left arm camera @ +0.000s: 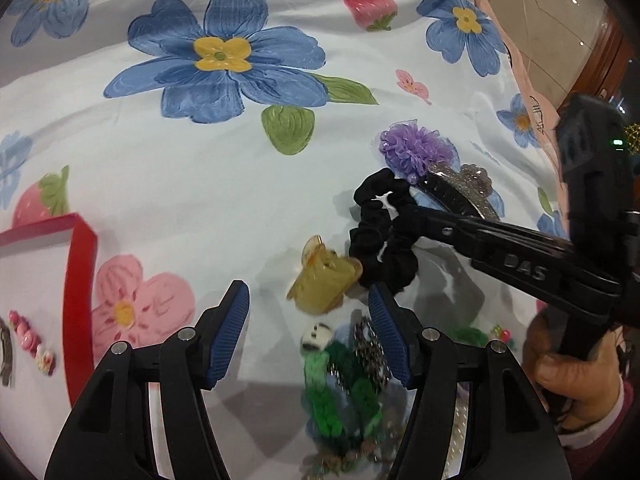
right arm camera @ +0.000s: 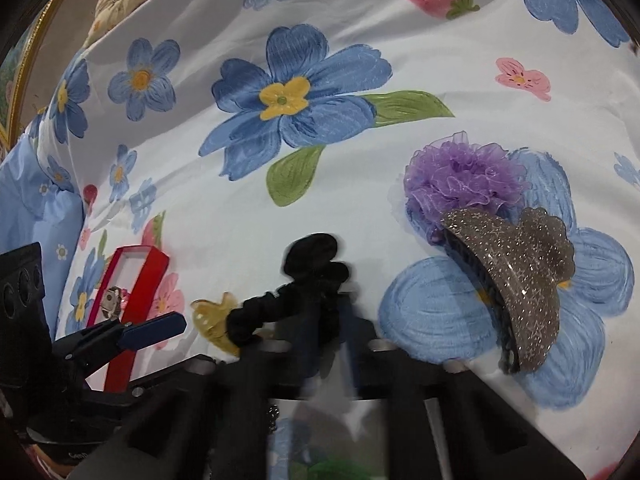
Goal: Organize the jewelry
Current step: 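Grasp the yellow claw clip with the left tool while the right tool grasps the black scrunchie, then carry the yellow clip and black scrunchie into the red box with both tools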
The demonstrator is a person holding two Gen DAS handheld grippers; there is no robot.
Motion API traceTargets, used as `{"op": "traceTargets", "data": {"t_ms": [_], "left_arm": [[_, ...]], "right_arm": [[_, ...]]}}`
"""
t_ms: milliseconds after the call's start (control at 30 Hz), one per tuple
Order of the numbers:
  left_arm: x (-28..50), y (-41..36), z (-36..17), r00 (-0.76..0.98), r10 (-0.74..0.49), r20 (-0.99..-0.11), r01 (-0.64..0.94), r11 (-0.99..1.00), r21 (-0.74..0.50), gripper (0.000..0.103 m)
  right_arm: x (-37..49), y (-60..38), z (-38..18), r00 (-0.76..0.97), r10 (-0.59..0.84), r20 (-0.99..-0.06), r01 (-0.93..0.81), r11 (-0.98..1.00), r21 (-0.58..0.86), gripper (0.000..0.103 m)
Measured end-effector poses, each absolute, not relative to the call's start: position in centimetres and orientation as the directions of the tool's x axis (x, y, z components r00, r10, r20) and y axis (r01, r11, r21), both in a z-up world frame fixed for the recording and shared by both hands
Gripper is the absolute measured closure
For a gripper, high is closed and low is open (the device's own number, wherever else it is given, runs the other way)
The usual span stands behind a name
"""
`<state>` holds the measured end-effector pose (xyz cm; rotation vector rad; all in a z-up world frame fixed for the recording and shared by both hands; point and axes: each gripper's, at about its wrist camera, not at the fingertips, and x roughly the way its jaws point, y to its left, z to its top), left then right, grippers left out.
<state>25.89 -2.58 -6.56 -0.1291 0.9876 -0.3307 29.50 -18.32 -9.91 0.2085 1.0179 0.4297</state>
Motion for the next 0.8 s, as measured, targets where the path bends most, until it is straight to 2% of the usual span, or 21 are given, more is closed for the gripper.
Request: {"op": "traceTargets", "data": {"t_ms": [67, 133, 333, 800], "left_arm": [[26.3, -2.7, -6.8, 0.503, -0.349, -0.79, 0.225, 0.936, -0.271, 0.051], [26.6, -2.9, -7.0, 0.491, -0.362, -0.793, 0.234, 0.931, -0.281, 0.073], [26.1, -2.8, -6.5, 0.514, -0.365, -0.776, 0.245, 0.93, -0.275, 0.079], [20.9, 2.5, -2.5, 0.597, -0.354, -0.72, 0.177, 0.933, -0.312, 0.079]], "right_arm": [[29.2, -18.6, -9.5, 0.472, 0.432, -0.768, -0.25, 0.901, 0.353, 0.097], [29.0, -19.0, -9.1, 0.485, 0.435, -0.759, -0.247, 0.9, 0.358, 0.097], [28.6, -20.3, -8.9, 0.497, 0.439, -0.748, -0.222, 0.898, 0.38, 0.097], [25.1, -17.9, -5.8, 0.49, 0.512, -0.705, -0.299, 0.859, 0.416, 0.098]]}}
